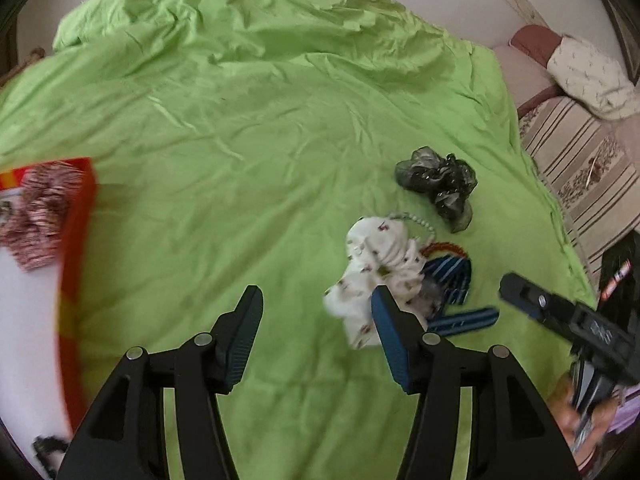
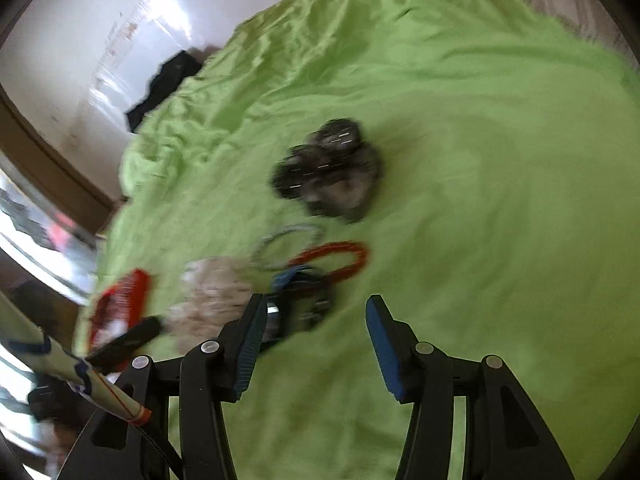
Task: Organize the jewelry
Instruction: 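Move both open tools back to the pile and close the left on the cherry scrunchie, then grasp the blue striped watch strap with the right tool while the left holds the scrunchie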
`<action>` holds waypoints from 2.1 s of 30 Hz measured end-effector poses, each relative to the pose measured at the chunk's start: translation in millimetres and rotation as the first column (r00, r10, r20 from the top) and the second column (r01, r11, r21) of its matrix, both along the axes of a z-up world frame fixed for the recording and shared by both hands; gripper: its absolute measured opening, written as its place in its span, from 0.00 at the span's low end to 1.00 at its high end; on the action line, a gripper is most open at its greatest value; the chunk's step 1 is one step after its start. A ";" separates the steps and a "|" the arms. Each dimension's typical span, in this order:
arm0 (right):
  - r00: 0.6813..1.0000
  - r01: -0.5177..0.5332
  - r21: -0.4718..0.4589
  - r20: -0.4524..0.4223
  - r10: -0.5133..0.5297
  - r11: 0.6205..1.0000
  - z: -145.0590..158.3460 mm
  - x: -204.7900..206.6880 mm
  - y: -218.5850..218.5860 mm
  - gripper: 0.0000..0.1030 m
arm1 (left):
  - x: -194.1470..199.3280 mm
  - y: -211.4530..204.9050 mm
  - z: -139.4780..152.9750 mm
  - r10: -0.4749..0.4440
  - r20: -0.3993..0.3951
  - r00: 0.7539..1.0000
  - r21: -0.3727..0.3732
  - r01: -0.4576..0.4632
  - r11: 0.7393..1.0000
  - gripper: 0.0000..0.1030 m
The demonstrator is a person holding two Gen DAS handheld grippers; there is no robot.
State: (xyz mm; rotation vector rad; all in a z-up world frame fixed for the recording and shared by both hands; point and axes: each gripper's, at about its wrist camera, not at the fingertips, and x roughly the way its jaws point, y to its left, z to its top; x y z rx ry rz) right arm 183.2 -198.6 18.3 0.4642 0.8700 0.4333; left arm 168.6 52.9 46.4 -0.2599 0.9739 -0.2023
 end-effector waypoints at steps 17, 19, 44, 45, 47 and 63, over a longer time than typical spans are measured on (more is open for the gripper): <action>0.982 -0.185 -0.102 0.007 0.187 0.977 -19.7 -4.1 68.3 0.15 | 33.4 -21.3 -29.1 -0.095 -0.059 0.994 -0.066 0.091 0.994 0.13; 0.982 -0.184 -0.105 0.009 0.186 0.977 -20.8 -3.6 69.0 0.07 | 29.8 -16.9 -26.6 -0.097 -0.059 0.993 -0.087 0.092 0.992 0.08; 0.943 0.038 0.053 0.329 -0.053 0.998 102.4 -76.3 -15.7 0.02 | -136.5 82.5 105.8 0.075 0.287 0.955 0.031 -0.088 0.996 0.07; 0.937 0.051 0.048 0.343 -0.065 0.998 106.9 -80.9 -17.6 0.02 | -140.3 86.4 107.5 0.082 0.298 0.951 0.042 -0.099 0.994 0.07; 0.931 0.058 0.047 0.358 -0.071 0.997 111.7 -87.1 -19.8 0.02 | -147.6 94.9 110.5 0.096 0.315 0.944 0.057 -0.119 0.991 0.07; 0.863 0.078 -0.034 0.503 -0.050 0.996 157.4 -143.7 5.1 0.02 | -178.6 144.5 105.6 0.181 0.356 0.917 0.074 -0.221 0.973 0.07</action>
